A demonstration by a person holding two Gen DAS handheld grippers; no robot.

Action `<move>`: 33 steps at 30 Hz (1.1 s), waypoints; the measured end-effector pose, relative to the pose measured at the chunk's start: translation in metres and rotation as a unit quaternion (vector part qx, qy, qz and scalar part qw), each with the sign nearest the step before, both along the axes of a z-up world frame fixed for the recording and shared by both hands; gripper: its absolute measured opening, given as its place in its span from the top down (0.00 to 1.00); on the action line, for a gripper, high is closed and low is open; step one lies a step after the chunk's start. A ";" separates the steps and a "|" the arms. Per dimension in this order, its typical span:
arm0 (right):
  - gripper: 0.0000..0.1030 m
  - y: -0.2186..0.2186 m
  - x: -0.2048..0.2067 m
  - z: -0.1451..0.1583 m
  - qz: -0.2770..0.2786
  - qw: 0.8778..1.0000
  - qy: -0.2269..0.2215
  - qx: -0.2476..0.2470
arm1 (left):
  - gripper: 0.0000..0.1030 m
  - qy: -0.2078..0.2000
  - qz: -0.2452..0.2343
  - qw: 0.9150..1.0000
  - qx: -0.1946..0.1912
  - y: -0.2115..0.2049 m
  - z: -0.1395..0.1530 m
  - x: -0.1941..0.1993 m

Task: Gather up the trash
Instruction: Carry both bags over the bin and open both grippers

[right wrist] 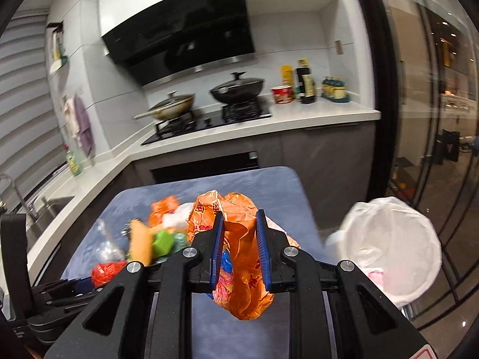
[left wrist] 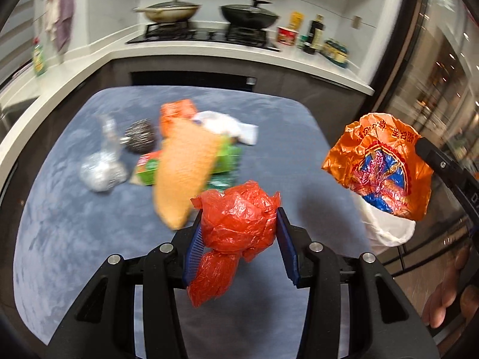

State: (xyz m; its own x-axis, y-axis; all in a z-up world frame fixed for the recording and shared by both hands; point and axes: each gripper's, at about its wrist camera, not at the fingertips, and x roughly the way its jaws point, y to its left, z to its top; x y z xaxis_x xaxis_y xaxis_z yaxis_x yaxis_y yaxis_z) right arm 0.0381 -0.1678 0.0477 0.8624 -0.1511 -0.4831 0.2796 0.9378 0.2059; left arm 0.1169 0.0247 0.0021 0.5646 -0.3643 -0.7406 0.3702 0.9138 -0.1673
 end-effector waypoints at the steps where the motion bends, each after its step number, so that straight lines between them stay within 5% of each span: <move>1: 0.81 -0.012 -0.007 0.000 -0.013 1.000 -0.001 0.002 | 0.58 -0.002 -0.010 1.000 0.001 -0.012 0.001 -0.004; 17: 0.81 -0.156 -0.083 -0.027 -0.155 0.987 0.010 0.031 | 0.58 -0.020 -0.128 0.991 0.016 -0.170 0.006 -0.038; 33: 0.81 -0.226 -0.084 -0.083 -0.199 0.976 0.051 0.078 | 0.58 -0.013 -0.192 0.980 0.040 -0.285 -0.017 -0.037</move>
State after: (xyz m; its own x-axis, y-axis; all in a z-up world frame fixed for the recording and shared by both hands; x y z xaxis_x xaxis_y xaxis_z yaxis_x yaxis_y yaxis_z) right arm -0.0457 -0.3938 -0.0355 0.6971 -0.3824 -0.6065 0.6416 0.7102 0.2898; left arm 0.0800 -0.2602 -0.0148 0.4163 -0.4959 -0.7621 0.6935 0.7152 -0.0866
